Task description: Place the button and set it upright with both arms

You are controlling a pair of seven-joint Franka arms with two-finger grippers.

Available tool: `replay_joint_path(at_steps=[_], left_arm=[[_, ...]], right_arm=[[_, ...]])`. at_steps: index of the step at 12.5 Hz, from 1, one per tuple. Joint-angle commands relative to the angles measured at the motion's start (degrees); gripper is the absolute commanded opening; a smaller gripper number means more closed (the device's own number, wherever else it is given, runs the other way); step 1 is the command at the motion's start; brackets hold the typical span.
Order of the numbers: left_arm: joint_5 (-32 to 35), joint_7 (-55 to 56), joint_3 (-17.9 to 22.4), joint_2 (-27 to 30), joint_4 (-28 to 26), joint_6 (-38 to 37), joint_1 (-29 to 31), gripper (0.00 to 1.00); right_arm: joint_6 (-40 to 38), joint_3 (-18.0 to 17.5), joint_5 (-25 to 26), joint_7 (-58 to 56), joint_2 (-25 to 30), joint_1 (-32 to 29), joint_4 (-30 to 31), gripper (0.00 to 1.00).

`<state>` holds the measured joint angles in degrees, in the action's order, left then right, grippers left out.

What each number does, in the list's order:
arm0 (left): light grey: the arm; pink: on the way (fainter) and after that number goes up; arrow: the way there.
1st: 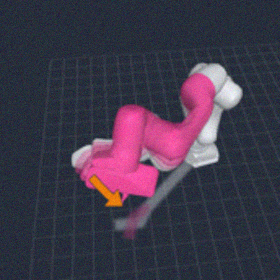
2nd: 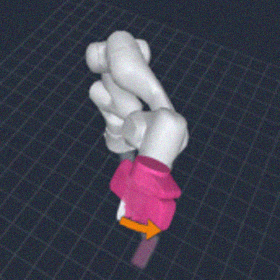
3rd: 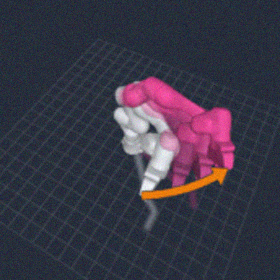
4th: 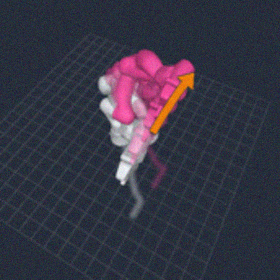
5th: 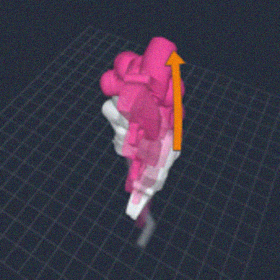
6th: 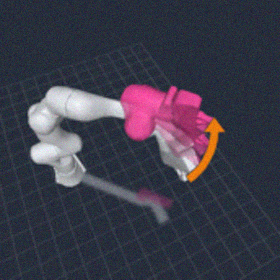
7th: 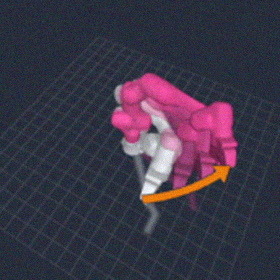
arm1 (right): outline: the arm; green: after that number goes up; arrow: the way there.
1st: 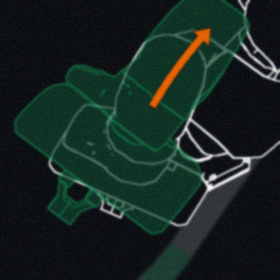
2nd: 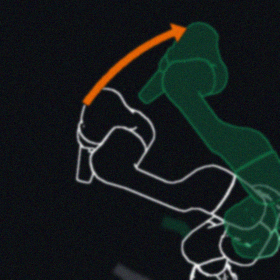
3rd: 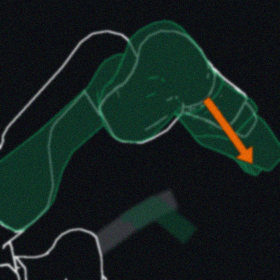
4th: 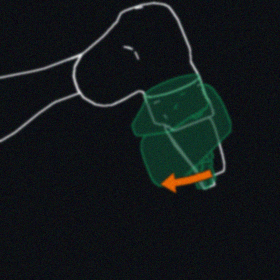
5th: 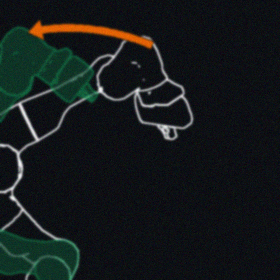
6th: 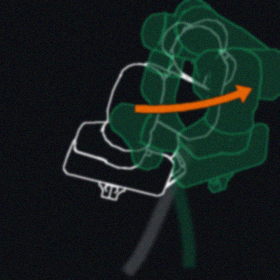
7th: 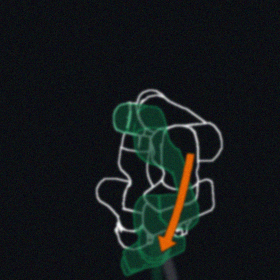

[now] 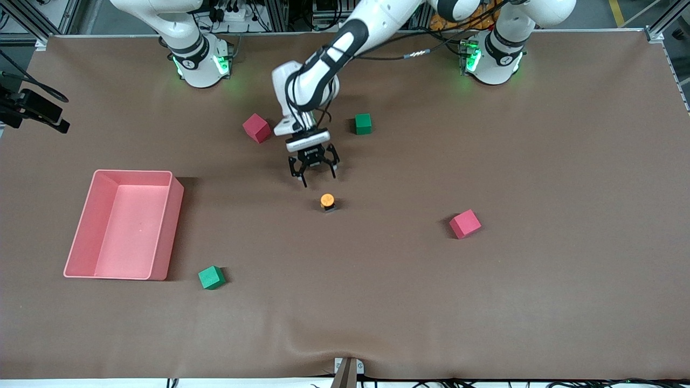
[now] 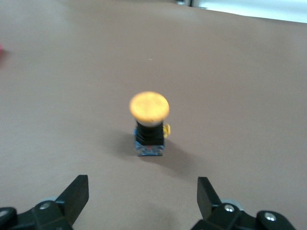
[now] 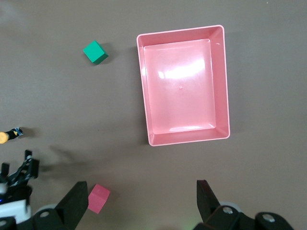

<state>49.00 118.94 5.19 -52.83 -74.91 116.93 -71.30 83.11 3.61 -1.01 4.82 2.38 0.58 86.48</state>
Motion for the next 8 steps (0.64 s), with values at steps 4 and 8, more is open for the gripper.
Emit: replay_joint_path(at_steps=[4,8], left_arm=[[-25.2,-20.2,-0.2,20.6,-2.4,-12.5,4.7,1.0],[-36.4,-38.6,-0.3,34.3,-2.7,-22.1,17.0,1.0]], right_arm=[[-0.9,-0.1,0.7,-0.6,-0.5,-0.3,-1.2,1.0],[-1.1,-0.1,0.7,-0.6,-0.5,-0.4,-1.2,1.0]])
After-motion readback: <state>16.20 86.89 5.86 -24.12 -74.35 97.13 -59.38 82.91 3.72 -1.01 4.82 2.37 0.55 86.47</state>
